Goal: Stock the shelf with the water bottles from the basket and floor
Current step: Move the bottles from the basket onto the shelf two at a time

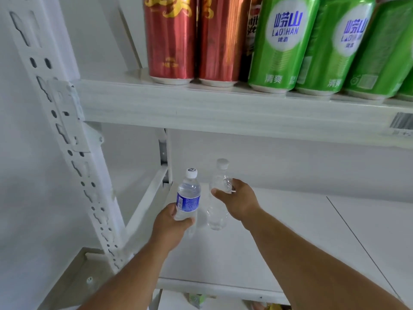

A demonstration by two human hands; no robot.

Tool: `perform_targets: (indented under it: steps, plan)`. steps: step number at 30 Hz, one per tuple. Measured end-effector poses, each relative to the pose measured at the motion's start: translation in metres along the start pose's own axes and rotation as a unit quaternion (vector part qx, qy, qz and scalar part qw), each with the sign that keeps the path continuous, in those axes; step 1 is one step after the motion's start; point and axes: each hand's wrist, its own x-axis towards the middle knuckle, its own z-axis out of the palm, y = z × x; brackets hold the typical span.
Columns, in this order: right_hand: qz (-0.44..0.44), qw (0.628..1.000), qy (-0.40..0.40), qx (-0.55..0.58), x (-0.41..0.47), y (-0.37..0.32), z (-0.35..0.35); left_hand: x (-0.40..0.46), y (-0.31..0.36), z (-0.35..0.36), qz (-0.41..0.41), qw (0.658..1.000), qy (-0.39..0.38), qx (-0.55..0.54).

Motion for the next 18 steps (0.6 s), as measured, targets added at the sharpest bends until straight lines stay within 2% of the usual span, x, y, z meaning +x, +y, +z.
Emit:
perform_targets:
  steps: [8, 18]
  plan:
    - [-0.014, 0.999, -0.024, -0.019, 0.079, 0.009, 0.026, 0.07, -0.016, 0.022, -0.007, 0.999, 0.039, -0.017]
    - [-0.056, 0.995, -0.032, -0.082, 0.147, 0.017, 0.049, 0.146, -0.019, 0.037, 0.039, 0.997, 0.062, -0.016]
